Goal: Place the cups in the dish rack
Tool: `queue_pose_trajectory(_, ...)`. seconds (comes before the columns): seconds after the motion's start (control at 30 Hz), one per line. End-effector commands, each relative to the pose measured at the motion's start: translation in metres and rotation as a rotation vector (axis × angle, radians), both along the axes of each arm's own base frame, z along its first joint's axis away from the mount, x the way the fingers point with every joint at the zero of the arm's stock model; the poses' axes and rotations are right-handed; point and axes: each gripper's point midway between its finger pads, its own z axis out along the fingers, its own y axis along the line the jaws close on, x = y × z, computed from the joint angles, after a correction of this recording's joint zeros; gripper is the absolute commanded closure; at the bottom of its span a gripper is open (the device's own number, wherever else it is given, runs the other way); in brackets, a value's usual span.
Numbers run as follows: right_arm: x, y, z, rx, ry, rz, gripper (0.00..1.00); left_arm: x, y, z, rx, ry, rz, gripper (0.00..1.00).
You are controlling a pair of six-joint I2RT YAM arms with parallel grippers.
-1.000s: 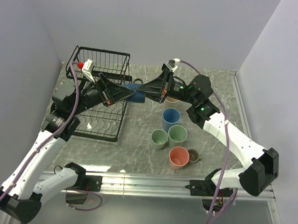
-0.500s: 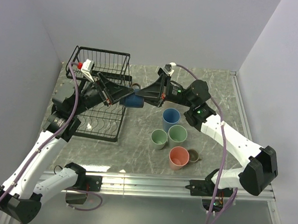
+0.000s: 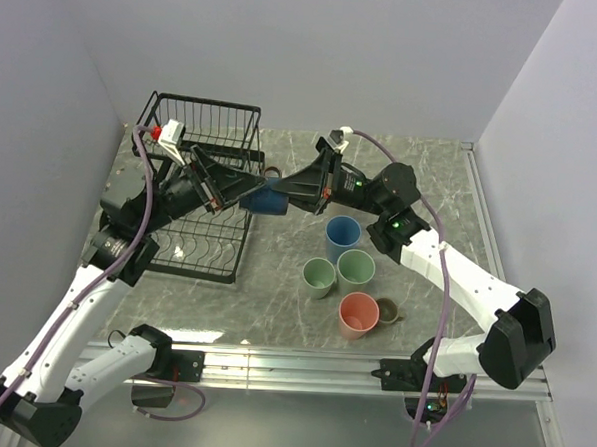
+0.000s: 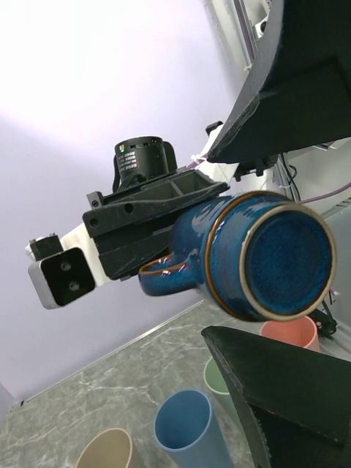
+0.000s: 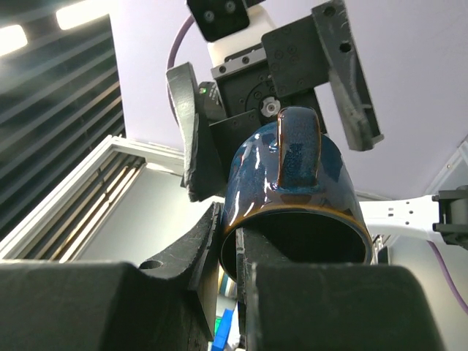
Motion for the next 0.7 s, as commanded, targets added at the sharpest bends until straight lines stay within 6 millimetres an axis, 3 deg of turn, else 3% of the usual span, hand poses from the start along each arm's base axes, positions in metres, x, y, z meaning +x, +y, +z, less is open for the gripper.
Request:
queue_pose_trajectory(0.0, -0.004, -0.005, 0.030, 0.091, -0.088, -0.010, 1.00, -0.010, 0.005, 0.016, -0.011, -0.054, 0.007, 0.01)
queue_pose_trajectory(0.27, 0.001, -0.003, 0.024, 0.092, -0.071, -0.001, 1.00, -0.009, 0.005, 0.008, 0.007, -0.036, 0.012, 0.11)
queue_pose_trajectory(0.5, 0.004, -0.004, 0.021, 0.098, -0.064, -0.022, 1.00, -0.007, -0.001, 0.008, 0.017, -0.036, -0.024, 0.31)
queue_pose_trajectory(0.67, 0.010, -0.006, 0.018, 0.096, -0.056, -0.050, 1.00, -0.009, 0.000, 0.008, 0.022, -0.040, -0.028, 0.28)
